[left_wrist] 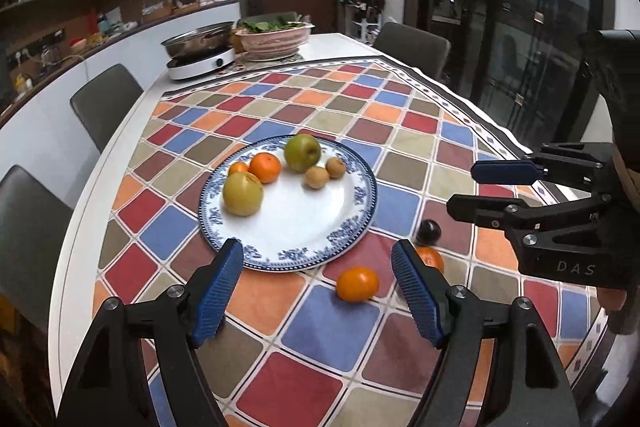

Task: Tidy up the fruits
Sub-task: 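Withdraw both tools from the plate toward the two loose oranges, then grasp an orange with the left tool while the right tool grasps another orange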

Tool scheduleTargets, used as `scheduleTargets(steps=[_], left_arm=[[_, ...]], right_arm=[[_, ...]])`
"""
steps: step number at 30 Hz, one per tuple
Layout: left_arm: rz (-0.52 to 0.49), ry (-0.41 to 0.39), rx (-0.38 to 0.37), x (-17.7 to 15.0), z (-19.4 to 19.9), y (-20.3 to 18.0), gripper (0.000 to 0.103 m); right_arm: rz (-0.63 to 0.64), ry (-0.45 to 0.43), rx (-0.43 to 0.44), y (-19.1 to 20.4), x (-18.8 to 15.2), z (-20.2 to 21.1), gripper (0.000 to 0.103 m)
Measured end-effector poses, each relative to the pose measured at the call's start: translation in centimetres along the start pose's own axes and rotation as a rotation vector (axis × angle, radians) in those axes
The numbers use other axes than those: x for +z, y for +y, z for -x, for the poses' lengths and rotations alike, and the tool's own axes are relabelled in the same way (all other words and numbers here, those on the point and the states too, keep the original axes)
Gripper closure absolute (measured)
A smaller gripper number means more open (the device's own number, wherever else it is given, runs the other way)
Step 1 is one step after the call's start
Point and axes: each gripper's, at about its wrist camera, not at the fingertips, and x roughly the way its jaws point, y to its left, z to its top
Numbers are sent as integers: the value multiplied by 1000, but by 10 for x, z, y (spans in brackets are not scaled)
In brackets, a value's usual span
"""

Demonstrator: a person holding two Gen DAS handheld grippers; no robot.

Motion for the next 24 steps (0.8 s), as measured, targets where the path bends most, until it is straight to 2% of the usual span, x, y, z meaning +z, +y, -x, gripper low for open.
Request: scheduleTargets(steps=[7, 17, 24], left_arm=[[-80, 3, -44, -14, -10, -9, 27], [-180, 63, -104, -29, -44, -14, 27], [-199, 122, -134, -36, -71, -12, 36]], right_arm=[[24, 43, 4, 5, -18, -7, 60], [61, 126, 33, 15, -39, -34, 60], [74, 172, 36, 16, -47, -52, 60]])
